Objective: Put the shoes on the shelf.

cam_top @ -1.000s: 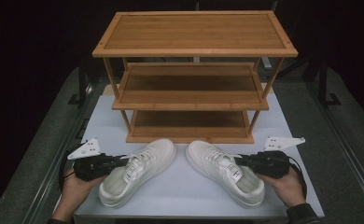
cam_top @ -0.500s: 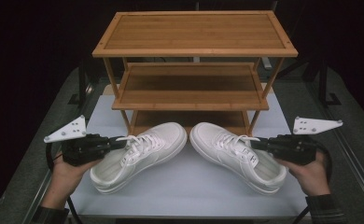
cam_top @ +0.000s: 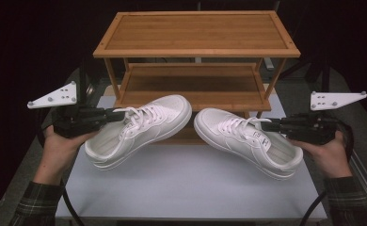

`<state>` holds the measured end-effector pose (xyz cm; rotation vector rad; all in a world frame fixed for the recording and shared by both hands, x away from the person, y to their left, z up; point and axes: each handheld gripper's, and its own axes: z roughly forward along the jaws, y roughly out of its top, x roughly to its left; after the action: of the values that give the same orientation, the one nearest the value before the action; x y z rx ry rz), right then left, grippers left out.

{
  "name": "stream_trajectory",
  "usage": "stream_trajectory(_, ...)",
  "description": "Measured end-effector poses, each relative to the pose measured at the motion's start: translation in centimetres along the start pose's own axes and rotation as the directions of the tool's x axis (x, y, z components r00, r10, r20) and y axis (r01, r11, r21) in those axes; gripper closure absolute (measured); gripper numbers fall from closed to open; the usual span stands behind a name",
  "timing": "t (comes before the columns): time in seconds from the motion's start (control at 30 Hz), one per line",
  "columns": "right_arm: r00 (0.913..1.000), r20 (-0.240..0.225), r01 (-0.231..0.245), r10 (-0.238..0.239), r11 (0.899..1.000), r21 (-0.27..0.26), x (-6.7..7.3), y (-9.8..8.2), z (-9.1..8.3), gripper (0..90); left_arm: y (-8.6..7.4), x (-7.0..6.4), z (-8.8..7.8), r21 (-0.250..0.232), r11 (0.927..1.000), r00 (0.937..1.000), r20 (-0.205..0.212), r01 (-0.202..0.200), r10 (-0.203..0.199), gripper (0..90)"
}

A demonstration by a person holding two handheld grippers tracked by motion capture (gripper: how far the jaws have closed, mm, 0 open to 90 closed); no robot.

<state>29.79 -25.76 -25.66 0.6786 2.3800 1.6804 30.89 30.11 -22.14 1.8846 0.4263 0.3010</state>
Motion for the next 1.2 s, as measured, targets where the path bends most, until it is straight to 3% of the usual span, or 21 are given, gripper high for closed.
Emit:
stream_trajectory(0.2,1.0,-0.005,0.007,-0.008,0.998,-0.058,-0.1,1.0,-0.9,85.1,0.9,0.3,0.2,-0.003,1.0,1.0,0.001,-0.003,0.003,84.9)
stream_trajectory(0.33,0.9998,0.014,0.016,-0.016,0.998,-0.061,-0.4,1.7,-1.0,85.1,1.3,0.8,0.4,-0.008,1.0,1.0,-0.006,0.0,0.0,85.0)
stream_trajectory(0.53,0.999,0.042,0.021,-0.017,0.996,-0.082,-1.8,3.5,-0.9,85.1,2.0,2.3,1.2,-0.011,0.9998,0.9993,-0.032,0.018,-0.019,84.9)
stream_trajectory(0.9,0.9933,0.116,0.001,0.007,0.997,-0.075,-5.2,6.0,1.2,85.1,2.1,5.7,3.5,-0.016,0.9964,0.9916,-0.098,0.084,-0.085,84.9)
stream_trajectory(1.2,0.9841,0.176,-0.017,0.023,0.999,-0.037,-6.3,6.2,3.5,84.9,2.0,6.4,5.3,-0.013,0.9934,0.9808,-0.158,0.114,-0.115,84.8)
